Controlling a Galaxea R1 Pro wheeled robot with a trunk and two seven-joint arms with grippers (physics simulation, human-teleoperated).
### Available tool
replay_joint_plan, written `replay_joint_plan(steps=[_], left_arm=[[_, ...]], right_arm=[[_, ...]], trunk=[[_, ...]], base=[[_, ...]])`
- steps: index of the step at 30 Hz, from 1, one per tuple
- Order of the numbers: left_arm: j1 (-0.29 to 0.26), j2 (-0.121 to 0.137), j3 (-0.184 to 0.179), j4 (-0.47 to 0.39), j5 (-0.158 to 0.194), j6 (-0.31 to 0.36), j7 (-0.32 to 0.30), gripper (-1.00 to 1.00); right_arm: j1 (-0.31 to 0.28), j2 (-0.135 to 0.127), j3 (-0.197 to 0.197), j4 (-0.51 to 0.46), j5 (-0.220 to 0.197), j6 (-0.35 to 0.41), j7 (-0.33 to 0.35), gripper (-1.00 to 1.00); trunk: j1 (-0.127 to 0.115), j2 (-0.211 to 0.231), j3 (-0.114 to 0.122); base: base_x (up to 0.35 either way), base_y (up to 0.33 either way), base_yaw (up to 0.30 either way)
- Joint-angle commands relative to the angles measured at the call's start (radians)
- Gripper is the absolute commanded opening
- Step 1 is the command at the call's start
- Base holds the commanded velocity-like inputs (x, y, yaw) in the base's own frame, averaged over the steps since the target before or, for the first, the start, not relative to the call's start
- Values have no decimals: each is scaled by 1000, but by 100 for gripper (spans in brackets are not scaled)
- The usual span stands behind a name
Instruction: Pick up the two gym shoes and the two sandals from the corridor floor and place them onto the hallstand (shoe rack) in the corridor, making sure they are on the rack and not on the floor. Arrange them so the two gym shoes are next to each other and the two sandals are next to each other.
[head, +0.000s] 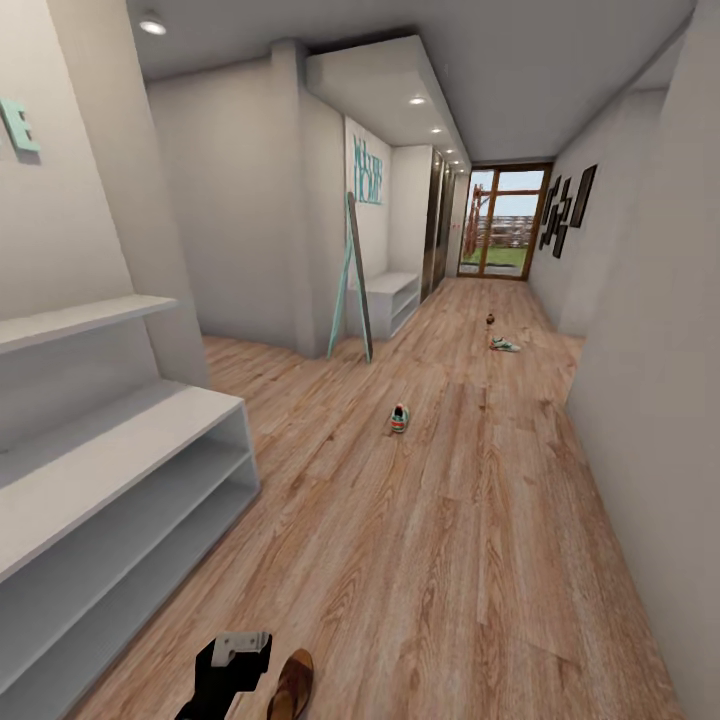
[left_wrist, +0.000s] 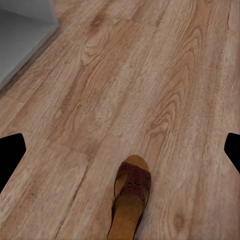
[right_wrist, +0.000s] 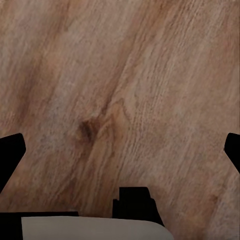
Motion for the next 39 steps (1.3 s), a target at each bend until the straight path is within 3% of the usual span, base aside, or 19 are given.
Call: replay_joint_plan(steps=[1,5,9,13,15,24,39], left_arm=[[0,0,0,0,0,-3,0,100],[0,0,0,-1,0,-2,0,100],[0,-1,0,-2,1,-2,0,100],[0,-2,0,-2,1,-2,0,100],[0,-2,0,-2,1,-2,1,100],[0,-2,0,0,1,-1,1,100],[-1,0,0,-5,-4,-1,3,100]], right_arm=[[0,0,-1,-2,0,1,-1,100],[0,-1,-1,-33,3,4,-1,100],[0,-1,0,-171,4,41,0,100],[0,-1,2,-319,1,181,0,100],[0,0,3,-339,0,209,1,100],[0,-1,2,-361,-2,320,1,100],[-1,1,3,-362,-2,336,0,100]], trunk=[[0,0,-1],[0,0,-1],[15,-28,-13],[31,-56,-26],[38,-70,-34],[73,-133,-75],[130,-238,-146]], base=[[0,0,-1],[0,0,0],[0,0,0],[0,0,0],[0,0,0],[0,0,0],[0,0,1]])
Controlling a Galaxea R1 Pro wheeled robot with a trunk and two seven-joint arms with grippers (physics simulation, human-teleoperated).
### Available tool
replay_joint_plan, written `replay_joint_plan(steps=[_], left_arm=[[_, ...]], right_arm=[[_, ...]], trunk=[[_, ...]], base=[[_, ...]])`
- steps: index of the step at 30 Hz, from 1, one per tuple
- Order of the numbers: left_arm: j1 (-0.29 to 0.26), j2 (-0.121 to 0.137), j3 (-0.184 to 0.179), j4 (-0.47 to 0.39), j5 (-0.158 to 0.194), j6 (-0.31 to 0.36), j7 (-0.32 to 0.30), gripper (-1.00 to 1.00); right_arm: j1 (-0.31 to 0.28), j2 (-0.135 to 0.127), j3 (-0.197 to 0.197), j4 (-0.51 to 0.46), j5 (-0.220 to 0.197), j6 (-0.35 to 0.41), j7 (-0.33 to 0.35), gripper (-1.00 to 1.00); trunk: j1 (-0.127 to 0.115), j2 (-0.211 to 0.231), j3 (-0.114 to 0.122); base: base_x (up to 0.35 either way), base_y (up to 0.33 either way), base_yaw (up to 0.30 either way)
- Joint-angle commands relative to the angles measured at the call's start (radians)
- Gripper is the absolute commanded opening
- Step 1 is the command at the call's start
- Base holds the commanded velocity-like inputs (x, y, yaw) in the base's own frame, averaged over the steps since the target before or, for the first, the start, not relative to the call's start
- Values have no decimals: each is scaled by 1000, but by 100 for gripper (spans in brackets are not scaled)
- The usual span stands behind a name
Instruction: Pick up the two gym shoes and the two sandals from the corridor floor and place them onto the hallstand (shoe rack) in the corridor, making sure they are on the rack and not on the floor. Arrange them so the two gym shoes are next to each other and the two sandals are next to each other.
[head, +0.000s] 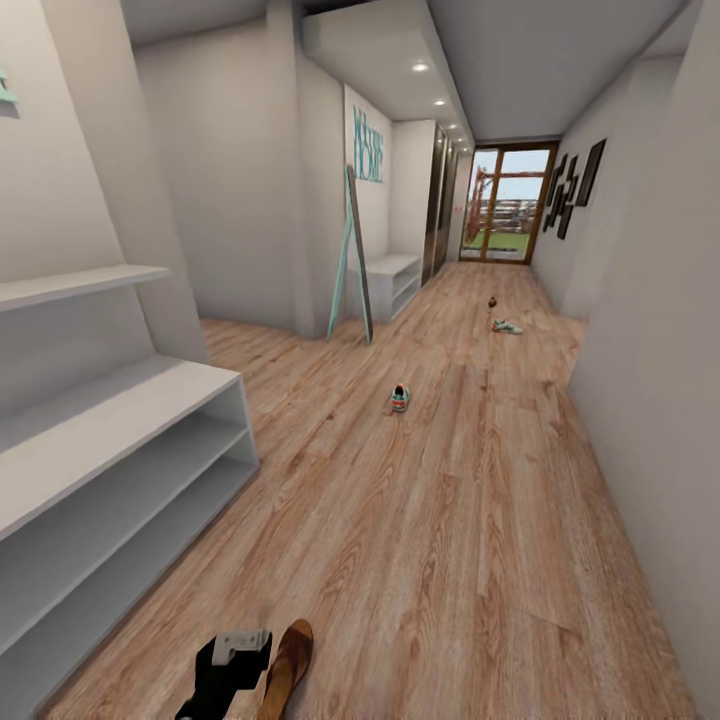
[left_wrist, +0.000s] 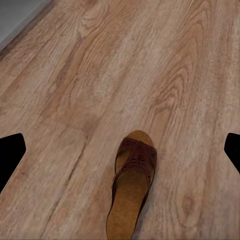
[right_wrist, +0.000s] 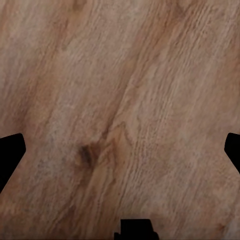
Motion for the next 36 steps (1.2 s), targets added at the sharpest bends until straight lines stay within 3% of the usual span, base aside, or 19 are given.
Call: replay_joint_plan(steps=[1,4,6,11,14,17,22,26,27,36], left_arm=[[-1,0,0,0,0,-3,0,100],[-4,0,0,-1,-1,-3,1,100],[-11,0,0,-2,-1,-2,1,100],[-56,0,0,-1,1,15,1,100],[-67,-1,0,-1,1,46,0,100],[-73,-1,0,0,1,66,-1,100],[-75,-1,0,1,1,75,-2,100],[-76,-1,0,1,1,78,-2,100],[-76,-1,0,2,1,79,-2,100],[-76,-1,-1,3,1,80,-2,100]], right_arm=[[0,0,0,-2,0,6,-1,100],[-5,1,0,-14,0,27,-3,100],[-32,1,0,-58,0,85,-4,100],[-120,2,-1,-226,0,385,-6,100],[-136,1,-1,-276,0,494,-6,100],[-143,1,1,-295,0,537,-5,100],[-146,2,5,-300,2,522,-5,100],[-147,2,6,-301,1,450,-5,100],[-147,2,5,-301,-1,384,-5,100],[-147,1,5,-302,6,297,-3,100]], trunk=[[4,-8,-6],[15,-29,-20],[23,-43,-30],[42,-78,-53],[54,-99,-68],[65,-120,-82],[84,-155,-106],[100,-183,-125],[103,-190,-129],[138,-253,-172]], base=[[0,0,31],[0,0,55],[0,0,73],[0,0,88],[0,0,93],[0,0,94],[0,0,95],[0,0,96],[0,0,96],[0,0,96]])
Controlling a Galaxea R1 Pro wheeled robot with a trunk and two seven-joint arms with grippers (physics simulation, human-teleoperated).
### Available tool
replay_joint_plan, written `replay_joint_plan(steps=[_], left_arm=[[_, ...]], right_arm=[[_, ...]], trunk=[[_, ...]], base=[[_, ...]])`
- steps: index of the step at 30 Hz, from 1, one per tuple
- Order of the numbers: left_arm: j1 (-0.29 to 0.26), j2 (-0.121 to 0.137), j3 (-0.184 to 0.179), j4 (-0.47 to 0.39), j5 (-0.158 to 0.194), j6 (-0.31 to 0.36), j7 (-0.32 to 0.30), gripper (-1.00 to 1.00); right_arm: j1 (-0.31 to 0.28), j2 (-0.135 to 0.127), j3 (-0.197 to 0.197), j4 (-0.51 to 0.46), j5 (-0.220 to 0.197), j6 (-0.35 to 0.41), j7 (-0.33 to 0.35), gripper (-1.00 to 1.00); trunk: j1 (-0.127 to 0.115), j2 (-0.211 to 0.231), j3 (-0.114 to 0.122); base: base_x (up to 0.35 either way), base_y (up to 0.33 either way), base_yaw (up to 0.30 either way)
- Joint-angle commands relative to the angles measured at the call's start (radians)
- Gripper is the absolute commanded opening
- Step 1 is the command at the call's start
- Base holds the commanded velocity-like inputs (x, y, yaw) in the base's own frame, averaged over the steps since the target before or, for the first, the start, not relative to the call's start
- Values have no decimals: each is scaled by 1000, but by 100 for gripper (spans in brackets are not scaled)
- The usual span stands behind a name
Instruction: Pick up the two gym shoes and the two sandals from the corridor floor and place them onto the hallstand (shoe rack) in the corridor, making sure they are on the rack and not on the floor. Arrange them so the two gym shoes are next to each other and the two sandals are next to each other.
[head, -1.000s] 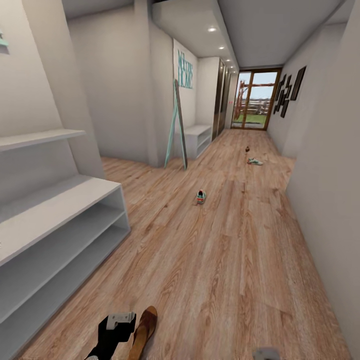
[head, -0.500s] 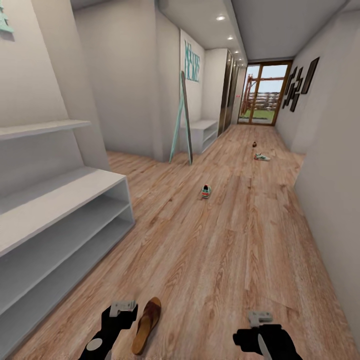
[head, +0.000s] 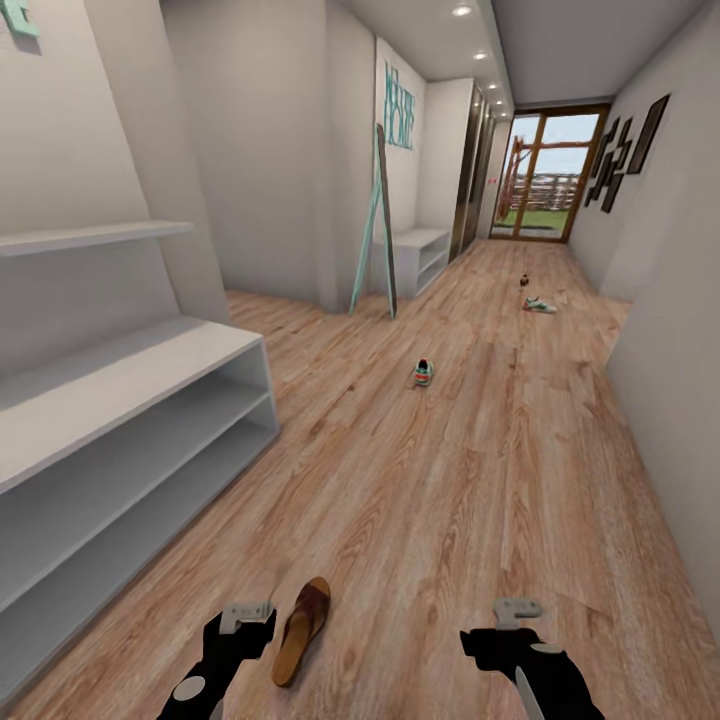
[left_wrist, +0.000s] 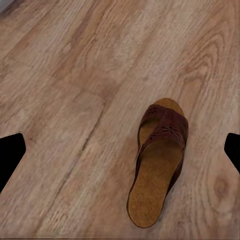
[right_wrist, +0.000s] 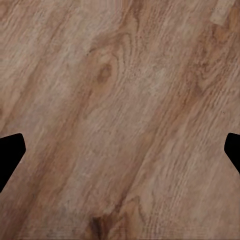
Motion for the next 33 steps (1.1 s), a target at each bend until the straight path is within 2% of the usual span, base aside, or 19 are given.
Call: replay_joint_plan(steps=[1,6,7,13,18,26,33], left_arm=[[-1,0,0,1,0,-3,0,100],[0,-1,0,0,-1,-3,0,100],[0,-1,0,-1,-1,-3,0,100],[0,0,0,-1,-1,-3,0,100],[-1,0,0,-1,-1,-3,0,100],[-1,0,0,-1,-1,-3,0,100],[-1,0,0,-1,-2,-3,0,100]], right_arm=[[0,0,0,-1,0,-13,0,100],[0,0,0,4,-1,-208,-1,100],[0,0,0,5,-2,-293,-2,100],[2,0,0,7,-3,-511,-3,100],[3,0,-1,7,-5,-570,-2,100],[3,0,-1,8,-6,-584,-3,100],[3,0,0,7,-9,-585,-2,100]], trunk=[[4,-8,-6],[23,-43,-30],[27,-50,-34],[50,-92,-63],[59,-106,-89],[62,-108,-133],[65,-110,-170]], base=[[0,0,96],[0,0,96],[0,0,96],[0,0,95],[0,0,83],[0,0,29],[0,0,-133]])
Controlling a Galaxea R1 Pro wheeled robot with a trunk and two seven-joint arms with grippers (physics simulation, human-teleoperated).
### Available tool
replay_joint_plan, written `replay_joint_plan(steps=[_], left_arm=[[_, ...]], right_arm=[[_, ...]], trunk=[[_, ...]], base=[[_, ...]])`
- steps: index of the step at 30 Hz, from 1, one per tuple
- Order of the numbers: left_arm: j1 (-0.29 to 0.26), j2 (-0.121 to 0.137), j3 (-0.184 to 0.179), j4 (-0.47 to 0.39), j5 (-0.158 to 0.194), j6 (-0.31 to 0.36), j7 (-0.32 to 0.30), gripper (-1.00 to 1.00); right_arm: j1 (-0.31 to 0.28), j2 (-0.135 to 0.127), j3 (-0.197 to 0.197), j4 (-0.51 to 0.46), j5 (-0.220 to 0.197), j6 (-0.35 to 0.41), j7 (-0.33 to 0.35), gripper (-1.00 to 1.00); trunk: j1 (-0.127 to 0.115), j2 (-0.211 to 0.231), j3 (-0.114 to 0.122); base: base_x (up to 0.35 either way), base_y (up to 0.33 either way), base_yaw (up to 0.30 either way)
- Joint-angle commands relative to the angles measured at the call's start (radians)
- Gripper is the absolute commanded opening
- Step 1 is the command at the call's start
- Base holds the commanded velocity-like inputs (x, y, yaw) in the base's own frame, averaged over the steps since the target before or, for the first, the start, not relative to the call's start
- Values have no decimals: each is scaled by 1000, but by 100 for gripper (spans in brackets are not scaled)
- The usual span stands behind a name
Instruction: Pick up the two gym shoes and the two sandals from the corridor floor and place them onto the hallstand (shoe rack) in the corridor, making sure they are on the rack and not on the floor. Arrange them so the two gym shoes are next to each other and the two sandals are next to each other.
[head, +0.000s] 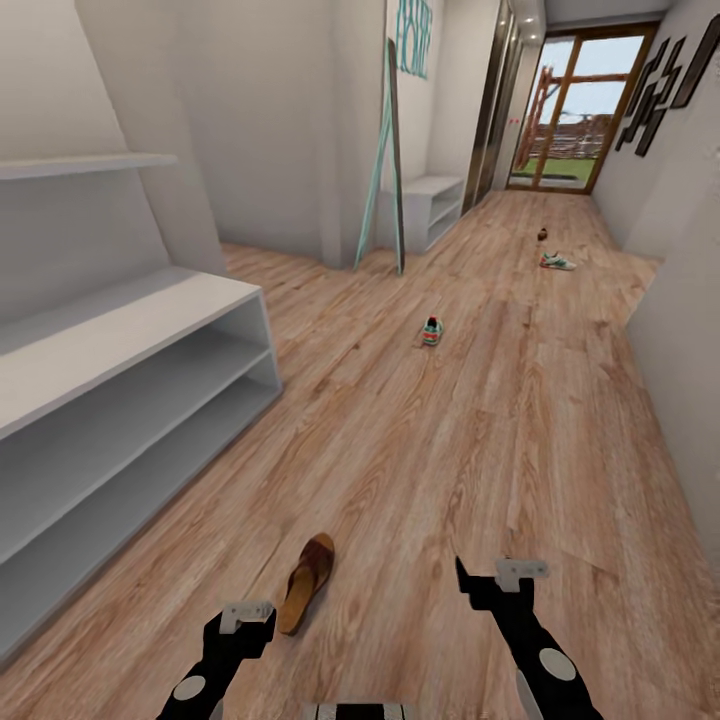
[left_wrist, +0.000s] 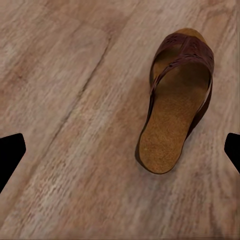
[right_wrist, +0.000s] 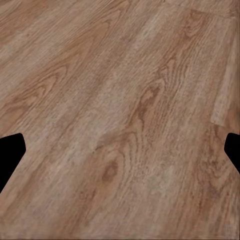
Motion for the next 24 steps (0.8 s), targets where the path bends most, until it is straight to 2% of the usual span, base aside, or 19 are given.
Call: replay_joint_plan(steps=[1,7,12,19,24], left_arm=[[0,0,0,0,0,-3,0,100],[0,0,0,0,0,-3,0,100],[0,0,0,0,0,-3,0,100],[0,0,0,0,0,-3,0,100],[0,0,1,-1,0,-3,0,100]], right_arm=[[0,0,0,-1,-1,4,-1,100],[0,0,0,-1,-1,4,-1,100],[0,0,0,-1,-1,4,-1,100],[0,0,0,-2,-1,5,-1,100],[0,0,0,-2,-1,5,-1,100]], trunk=[[0,-1,-6],[3,-2,-37],[3,-2,-42],[3,-2,-44],[3,-2,-44]], base=[[0,0,-177],[0,0,-182],[0,0,-148],[9,6,-44],[141,159,-202]])
